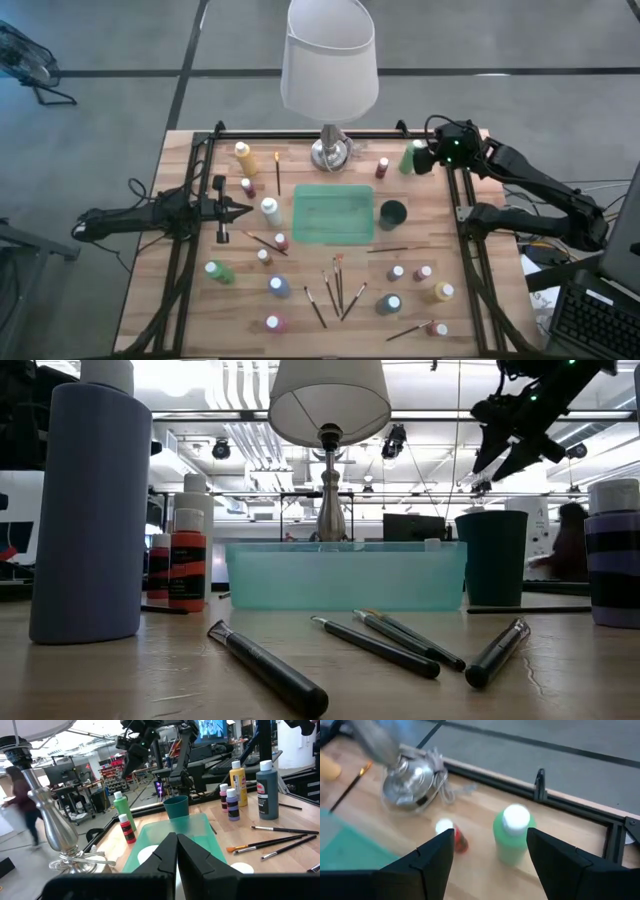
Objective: Pick & Place Paint Supplies
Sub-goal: Put the green paint bottle into the green bin
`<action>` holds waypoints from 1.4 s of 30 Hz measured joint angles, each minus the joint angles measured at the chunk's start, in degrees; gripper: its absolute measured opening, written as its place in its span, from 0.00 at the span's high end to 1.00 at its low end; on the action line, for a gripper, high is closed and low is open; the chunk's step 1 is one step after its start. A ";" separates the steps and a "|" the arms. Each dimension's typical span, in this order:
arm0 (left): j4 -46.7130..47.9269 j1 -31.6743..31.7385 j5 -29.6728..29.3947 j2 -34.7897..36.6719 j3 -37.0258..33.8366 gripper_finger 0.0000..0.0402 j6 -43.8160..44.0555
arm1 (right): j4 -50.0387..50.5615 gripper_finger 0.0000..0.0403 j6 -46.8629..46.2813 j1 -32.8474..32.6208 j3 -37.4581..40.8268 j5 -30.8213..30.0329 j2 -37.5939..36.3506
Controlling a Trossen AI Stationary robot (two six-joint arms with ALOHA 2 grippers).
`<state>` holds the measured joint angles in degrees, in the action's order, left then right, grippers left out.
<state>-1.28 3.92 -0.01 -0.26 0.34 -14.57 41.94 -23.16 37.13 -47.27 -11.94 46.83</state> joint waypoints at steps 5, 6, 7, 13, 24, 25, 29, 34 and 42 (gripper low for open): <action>0.00 -0.01 -0.02 0.00 0.00 0.96 0.00 | 3.14 0.35 1.14 0.01 0.00 0.34 -2.67; 0.00 0.00 0.00 0.00 0.00 0.96 0.00 | 3.11 0.34 1.33 0.01 0.02 0.23 -2.90; 0.00 0.00 -0.01 0.00 0.00 0.96 0.00 | 3.07 0.33 1.56 0.01 0.02 0.09 -3.00; 0.00 0.00 -0.02 -0.02 0.00 0.96 0.00 | 2.45 0.28 -0.15 0.01 1.00 -1.12 0.21; 0.01 -0.02 0.00 -0.01 0.00 0.96 0.00 | 1.21 0.31 -5.36 0.41 -0.42 -7.72 9.33; 0.01 -0.01 -0.01 0.00 0.00 0.96 0.00 | 0.86 0.32 -5.63 0.41 -0.56 -7.71 9.57; 0.02 -0.01 -0.01 0.00 0.00 0.96 0.00 | -0.62 0.34 -8.10 0.45 -0.87 -7.74 10.77; 0.02 0.00 0.00 -0.02 0.00 0.96 0.00 | -0.84 0.36 -10.08 0.43 -0.87 -7.72 12.53; 0.02 0.00 -0.01 0.00 0.00 0.96 0.00 | -3.80 0.35 -10.13 0.43 -0.87 -7.72 15.29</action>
<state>-1.26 3.92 -0.02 -0.25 0.34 -14.57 38.14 -33.29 37.56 -48.14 -19.66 62.12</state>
